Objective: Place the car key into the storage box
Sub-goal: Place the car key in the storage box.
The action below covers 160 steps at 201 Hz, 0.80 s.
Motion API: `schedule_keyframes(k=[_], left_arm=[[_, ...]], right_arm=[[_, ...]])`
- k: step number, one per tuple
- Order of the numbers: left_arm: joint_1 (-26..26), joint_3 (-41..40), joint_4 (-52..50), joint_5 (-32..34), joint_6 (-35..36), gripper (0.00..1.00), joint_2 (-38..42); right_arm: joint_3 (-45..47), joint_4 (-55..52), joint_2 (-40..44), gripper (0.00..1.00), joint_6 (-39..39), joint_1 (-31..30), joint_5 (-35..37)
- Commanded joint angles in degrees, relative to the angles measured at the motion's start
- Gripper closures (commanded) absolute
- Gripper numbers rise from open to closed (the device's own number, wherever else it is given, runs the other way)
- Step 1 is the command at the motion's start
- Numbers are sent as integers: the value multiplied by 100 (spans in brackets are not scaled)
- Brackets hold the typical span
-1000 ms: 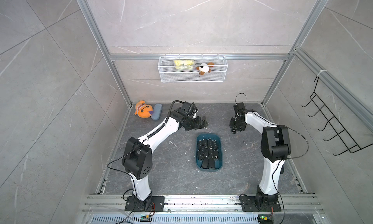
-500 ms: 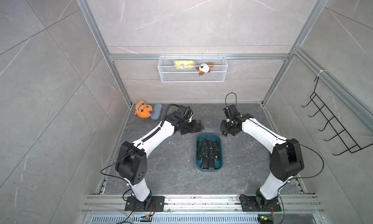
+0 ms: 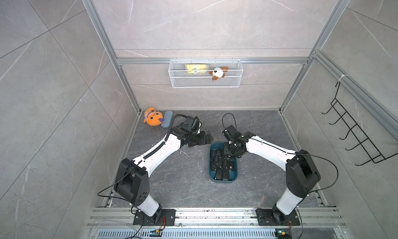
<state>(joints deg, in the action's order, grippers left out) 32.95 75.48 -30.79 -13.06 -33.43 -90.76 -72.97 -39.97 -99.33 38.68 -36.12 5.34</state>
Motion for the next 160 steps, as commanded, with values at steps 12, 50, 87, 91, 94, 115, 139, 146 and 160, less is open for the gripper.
schedule_keyframes(k=[12, 50, 87, 91, 94, 115, 139, 146, 160], left_arm=[[-34, -25, 25, 120, -69, 0, 297], [-41, -42, -18, 161, -67, 0, 338], [-36, -108, -32, 216, -81, 0, 383], [-39, -104, -26, 209, -81, 0, 384], [-35, -104, -34, 223, -80, 0, 388], [-34, -104, -50, 272, -67, 0, 403], [-49, -82, -59, 270, -57, 0, 370], [-43, -73, -57, 270, -49, 0, 353], [-51, -45, -59, 286, -32, 0, 331]], right_arm=[[116, 152, -314, 68, 235, -72, 115], [81, 127, -584, 67, 250, -71, 230], [115, 180, -723, 67, 228, -71, 362], [109, 184, -728, 67, 220, -71, 364], [105, 190, -738, 67, 225, -71, 358], [73, 235, -791, 66, 193, -72, 318], [20, 226, -850, 60, 176, -71, 327], [17, 230, -843, 58, 175, -75, 327], [11, 227, -822, 52, 167, -71, 318]])
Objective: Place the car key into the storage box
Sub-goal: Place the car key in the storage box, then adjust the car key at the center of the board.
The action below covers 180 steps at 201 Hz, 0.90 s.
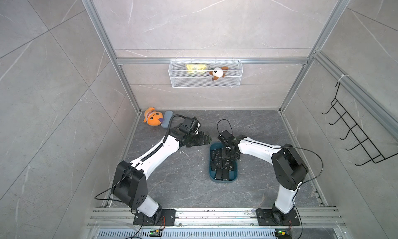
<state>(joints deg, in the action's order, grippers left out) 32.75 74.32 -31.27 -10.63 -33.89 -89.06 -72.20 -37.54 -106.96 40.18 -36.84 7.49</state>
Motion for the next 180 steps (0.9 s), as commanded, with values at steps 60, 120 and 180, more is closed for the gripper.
schedule_keyframes(k=[60, 120, 180], left_arm=[[-161, 205, -165, 606, 158, 0, 56], [-745, 294, -276, 967, 310, 0, -225], [-1378, 630, -369, 1399, 893, 3, -913]], right_arm=[[-127, 50, 430, 34, -130, -2, 80], [125, 957, 1295, 1, -575, -1, -697], [-119, 1305, 1479, 1, -862, 1, -1246]])
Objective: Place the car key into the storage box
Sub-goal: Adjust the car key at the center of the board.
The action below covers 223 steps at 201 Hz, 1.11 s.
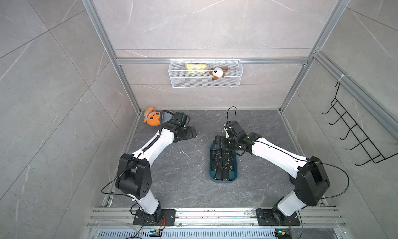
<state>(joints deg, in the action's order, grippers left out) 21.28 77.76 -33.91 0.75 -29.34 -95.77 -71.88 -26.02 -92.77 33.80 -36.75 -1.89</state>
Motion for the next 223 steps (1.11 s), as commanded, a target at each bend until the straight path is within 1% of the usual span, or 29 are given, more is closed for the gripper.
schedule_keyframes(k=[1, 35, 59, 92, 145, 173, 209, 223], left_arm=[[-243, 294, -101, 268, 451, 3, -255], [-520, 665, -132, 387, 845, 10, -873], [-686, 919, -140, 515, 1041, 11, -1337], [-936, 1302, -219, 346, 1129, 12, -1980], [-941, 1777, -333, 243, 1169, 11, -2707], [-942, 1996, -360, 176, 1228, 11, -2965], [-918, 2210, -392, -310, 1207, 14, -3139], [-873, 2302, -354, -367, 1178, 14, -3163]], right_arm=[[-156, 156, 54, 1, -233, -7, -315], [-325, 133, 32, 1, -319, -7, -390], [-404, 102, 29, 1, -378, -12, -400], [-442, 60, 14, 1, -428, -7, -331], [-381, 48, 22, 1, -391, -7, -264], [-380, 19, 9, 1, -360, -9, -200], [-361, 16, -25, 1, -316, -10, -204], [-353, 50, -61, 1, -317, -8, -238]])
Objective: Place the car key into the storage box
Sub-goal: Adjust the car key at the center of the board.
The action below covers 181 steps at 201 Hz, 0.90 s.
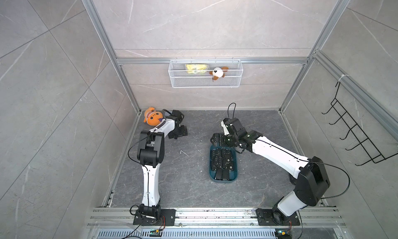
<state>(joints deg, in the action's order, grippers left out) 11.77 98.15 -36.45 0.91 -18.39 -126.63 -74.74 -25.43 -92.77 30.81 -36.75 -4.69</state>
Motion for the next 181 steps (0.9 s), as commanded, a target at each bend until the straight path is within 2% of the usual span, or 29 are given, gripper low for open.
schedule_keyframes(k=[1, 72, 146, 181], left_arm=[[79, 273, -95, -381, 82, 14, -79], [411, 1269, -320, -741, 216, 16, -579], [467, 1593, -177, -291, 363, 16, -546], [467, 2353, -265, -358, 459, 16, -1120]], right_arm=[[-67, -7, -59, 1, -16, -8, 36], [-15, 13, -175, 1, -11, -12, -6], [91, 3, -74, 1, 41, -8, 30], [77, -32, -82, 1, 65, -7, -6]])
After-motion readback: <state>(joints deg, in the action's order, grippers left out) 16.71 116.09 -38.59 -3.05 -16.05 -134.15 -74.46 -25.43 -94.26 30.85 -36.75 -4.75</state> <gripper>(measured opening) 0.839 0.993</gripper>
